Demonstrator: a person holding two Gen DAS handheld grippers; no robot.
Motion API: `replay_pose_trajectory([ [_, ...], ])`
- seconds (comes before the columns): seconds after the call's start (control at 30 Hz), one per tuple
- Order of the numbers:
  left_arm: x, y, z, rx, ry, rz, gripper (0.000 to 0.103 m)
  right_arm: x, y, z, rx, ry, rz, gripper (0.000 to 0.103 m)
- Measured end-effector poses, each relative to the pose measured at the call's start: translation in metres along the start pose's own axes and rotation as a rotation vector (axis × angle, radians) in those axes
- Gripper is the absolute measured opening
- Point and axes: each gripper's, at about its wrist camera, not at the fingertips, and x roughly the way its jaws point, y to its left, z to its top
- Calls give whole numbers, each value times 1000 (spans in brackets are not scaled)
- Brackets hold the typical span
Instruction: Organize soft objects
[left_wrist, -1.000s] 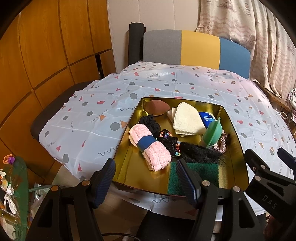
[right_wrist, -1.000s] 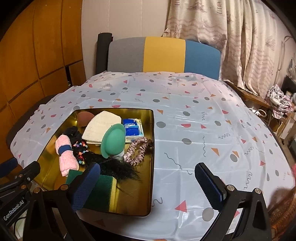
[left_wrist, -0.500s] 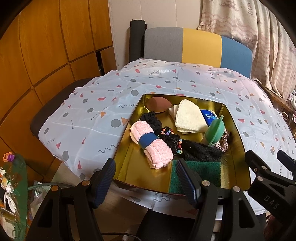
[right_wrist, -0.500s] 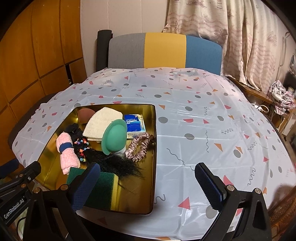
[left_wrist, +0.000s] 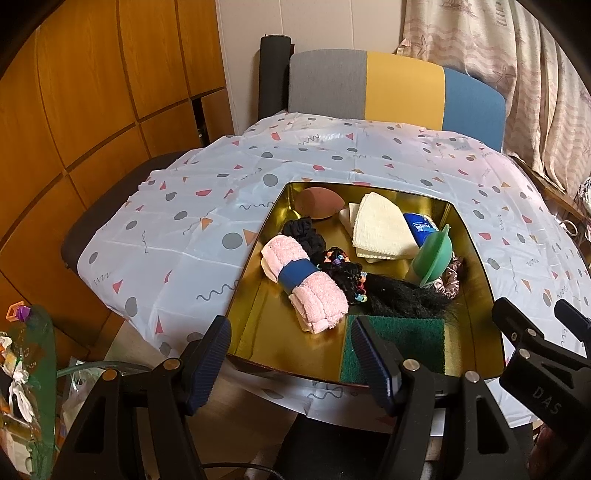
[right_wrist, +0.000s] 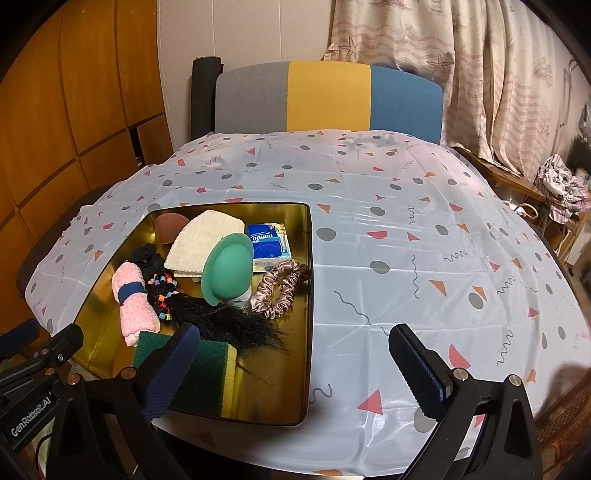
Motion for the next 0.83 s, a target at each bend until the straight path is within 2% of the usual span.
replay_pose_trajectory([
  [0.83, 5, -1, -1, 5, 18, 3, 67, 4, 0, -1, 7, 11, 1, 103],
])
